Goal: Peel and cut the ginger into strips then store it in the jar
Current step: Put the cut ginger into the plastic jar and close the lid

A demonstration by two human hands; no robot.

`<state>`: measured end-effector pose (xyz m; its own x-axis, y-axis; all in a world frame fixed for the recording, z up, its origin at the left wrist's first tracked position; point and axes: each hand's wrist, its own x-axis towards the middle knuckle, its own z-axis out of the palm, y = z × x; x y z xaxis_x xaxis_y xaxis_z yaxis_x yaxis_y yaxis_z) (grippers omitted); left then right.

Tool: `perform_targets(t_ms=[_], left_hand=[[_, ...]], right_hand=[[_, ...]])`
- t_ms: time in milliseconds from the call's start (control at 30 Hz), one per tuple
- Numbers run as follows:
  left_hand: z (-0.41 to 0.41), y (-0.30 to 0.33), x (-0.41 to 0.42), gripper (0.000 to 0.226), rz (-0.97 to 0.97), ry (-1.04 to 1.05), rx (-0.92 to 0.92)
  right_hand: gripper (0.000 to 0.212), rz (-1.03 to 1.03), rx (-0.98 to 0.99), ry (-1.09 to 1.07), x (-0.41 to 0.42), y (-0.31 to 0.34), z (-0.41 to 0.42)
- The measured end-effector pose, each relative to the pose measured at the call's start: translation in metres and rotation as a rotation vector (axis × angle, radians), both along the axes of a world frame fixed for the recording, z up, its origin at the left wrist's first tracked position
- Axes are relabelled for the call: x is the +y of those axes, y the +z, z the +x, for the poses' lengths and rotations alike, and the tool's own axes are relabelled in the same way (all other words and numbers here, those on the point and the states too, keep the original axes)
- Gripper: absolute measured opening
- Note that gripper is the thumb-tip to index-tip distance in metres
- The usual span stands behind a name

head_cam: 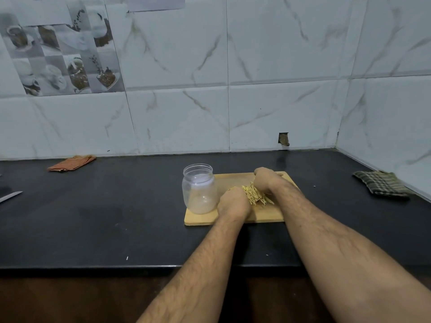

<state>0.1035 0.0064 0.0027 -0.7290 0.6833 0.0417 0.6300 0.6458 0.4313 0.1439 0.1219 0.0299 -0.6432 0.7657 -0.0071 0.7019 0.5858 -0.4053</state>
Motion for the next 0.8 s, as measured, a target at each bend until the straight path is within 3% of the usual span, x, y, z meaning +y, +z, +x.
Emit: perform_targets(t_ms=[267, 400, 633, 800], left_hand=[[-0.005, 0.001, -0.004, 0.036, 0.071, -0.091, 0.020], [-0.004, -0.001, -0.011, 0.031, 0.117, -0.012, 0.112], [-0.003, -0.005, -0.010, 0.031, 0.111, 0.036, 0.038], [-0.010, -0.009, -0.016, 0.030, 0.217, 0.089, -0.079]], right_hand=[[0.036, -0.087, -0.012, 0.093, 0.001, 0.014, 0.005], [0.015, -0.096, -0.052, -0.013, -0.002, 0.023, 0.015], [0.060, -0.296, -0.120, -0.033, -0.021, 0.017, 0.004], [0.092, -0.267, -0.189, -0.089, -0.028, 0.014, -0.008]])
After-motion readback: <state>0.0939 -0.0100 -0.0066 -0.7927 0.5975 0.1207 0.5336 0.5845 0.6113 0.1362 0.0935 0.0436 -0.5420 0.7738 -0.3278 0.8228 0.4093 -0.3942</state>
